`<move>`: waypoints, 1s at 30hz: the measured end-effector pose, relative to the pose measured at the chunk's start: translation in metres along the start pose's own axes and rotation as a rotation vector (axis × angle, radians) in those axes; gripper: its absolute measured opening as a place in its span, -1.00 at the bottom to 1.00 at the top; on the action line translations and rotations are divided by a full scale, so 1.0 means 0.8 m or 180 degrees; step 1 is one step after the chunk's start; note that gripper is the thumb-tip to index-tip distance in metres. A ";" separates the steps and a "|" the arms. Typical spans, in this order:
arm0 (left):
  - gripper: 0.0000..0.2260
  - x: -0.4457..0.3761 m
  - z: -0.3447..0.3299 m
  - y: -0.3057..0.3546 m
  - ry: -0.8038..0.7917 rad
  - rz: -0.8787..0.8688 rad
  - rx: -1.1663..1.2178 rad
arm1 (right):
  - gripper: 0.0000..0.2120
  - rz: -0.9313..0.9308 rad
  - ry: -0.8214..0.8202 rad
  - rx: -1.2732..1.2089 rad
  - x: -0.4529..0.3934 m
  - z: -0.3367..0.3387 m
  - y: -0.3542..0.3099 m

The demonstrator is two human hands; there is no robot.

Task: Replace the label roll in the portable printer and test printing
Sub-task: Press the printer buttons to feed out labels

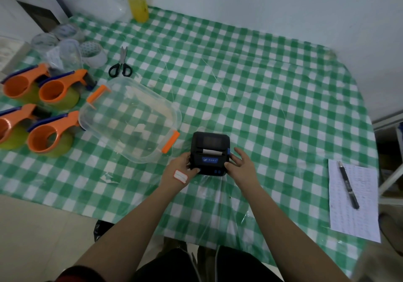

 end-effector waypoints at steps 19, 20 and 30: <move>-0.57 -0.003 0.001 -0.004 0.0023 -0.0023 -0.0067 | -0.43 0.0023 -0.0004 -0.0011 0.001 0.000 0.000; -0.58 -0.003 0.001 -0.004 0.0028 -0.0021 -0.0066 | -0.43 0.0028 -0.0002 -0.0007 0.001 0.000 -0.001; -0.58 -0.001 0.003 0.002 0.0041 -0.0043 -0.0073 | -0.43 0.0036 0.0022 0.0039 -0.001 0.001 0.002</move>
Point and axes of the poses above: each hand's wrist, its own x-axis away from the middle knuckle, its own z-axis out of the back of the hand, y = z × x, the point moved 10 cm from there along -x, towards the middle knuckle, and after that the axes turned 3 degrees about x, right-handed, at the moved point
